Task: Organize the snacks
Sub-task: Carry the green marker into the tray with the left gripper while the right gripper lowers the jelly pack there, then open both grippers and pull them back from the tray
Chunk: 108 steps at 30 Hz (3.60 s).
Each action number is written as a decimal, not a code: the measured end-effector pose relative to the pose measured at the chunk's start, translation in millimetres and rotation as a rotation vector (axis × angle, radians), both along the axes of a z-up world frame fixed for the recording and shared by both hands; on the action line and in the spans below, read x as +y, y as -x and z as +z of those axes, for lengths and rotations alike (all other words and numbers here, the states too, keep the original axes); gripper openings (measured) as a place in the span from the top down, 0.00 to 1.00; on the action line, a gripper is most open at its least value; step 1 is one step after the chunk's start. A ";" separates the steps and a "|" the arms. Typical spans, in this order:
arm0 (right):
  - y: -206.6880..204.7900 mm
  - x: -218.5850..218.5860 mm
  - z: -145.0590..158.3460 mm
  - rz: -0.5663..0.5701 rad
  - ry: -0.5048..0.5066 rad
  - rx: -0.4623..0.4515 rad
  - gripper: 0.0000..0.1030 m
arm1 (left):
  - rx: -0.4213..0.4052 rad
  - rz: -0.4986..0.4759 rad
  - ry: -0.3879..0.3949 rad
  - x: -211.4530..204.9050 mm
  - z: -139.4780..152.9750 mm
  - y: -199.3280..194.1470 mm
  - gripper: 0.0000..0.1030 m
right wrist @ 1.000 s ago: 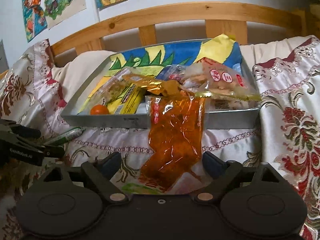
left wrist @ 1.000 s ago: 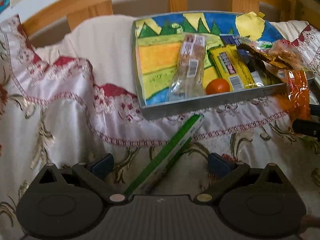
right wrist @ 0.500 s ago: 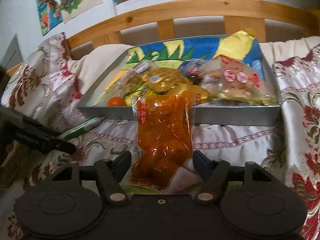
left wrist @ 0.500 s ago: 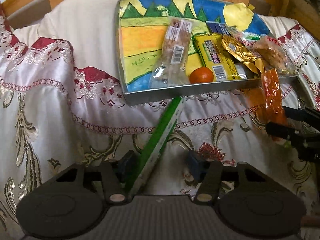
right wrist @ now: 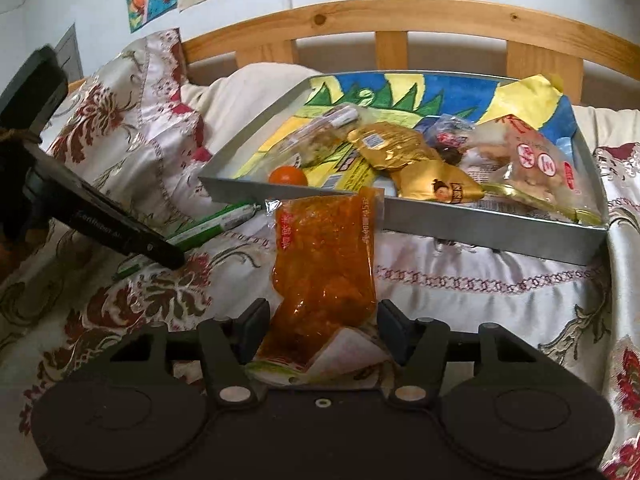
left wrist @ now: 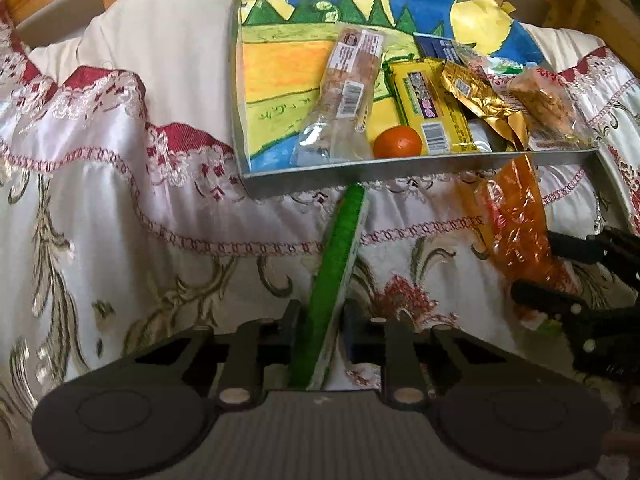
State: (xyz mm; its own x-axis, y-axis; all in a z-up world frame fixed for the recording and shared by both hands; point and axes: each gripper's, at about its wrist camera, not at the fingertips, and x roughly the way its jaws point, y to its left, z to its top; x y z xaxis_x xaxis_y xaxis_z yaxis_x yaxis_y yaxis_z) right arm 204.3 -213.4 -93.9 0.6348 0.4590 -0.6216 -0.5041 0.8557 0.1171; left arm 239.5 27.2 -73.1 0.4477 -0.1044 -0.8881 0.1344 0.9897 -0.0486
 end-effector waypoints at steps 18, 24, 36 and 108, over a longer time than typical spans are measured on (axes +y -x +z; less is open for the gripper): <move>30.0 4.3 20.2 0.031 0.075 -0.045 0.46 | 0.110 0.190 0.194 -38.1 7.9 38.6 0.83; 35.1 -3.8 37.8 -0.003 0.078 -0.110 0.46 | 0.117 0.209 0.258 -45.5 5.4 62.7 0.83; 32.0 -38.6 74.8 -0.126 -0.007 -0.182 0.46 | 0.035 0.240 0.314 -53.7 48.9 69.4 0.83; -140.9 -108.9 54.3 -0.259 -0.235 -0.124 0.08 | -0.376 0.193 0.313 -134.4 66.6 -133.6 0.23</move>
State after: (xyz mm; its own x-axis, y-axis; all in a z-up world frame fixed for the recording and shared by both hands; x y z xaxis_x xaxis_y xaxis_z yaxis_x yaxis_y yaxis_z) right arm 345.2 -322.4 -39.6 0.8125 0.3943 -0.4294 -0.2972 0.9138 0.2767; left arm 373.1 -107.1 -6.4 0.7669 -0.2232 -0.6017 0.0163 0.9441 -0.3293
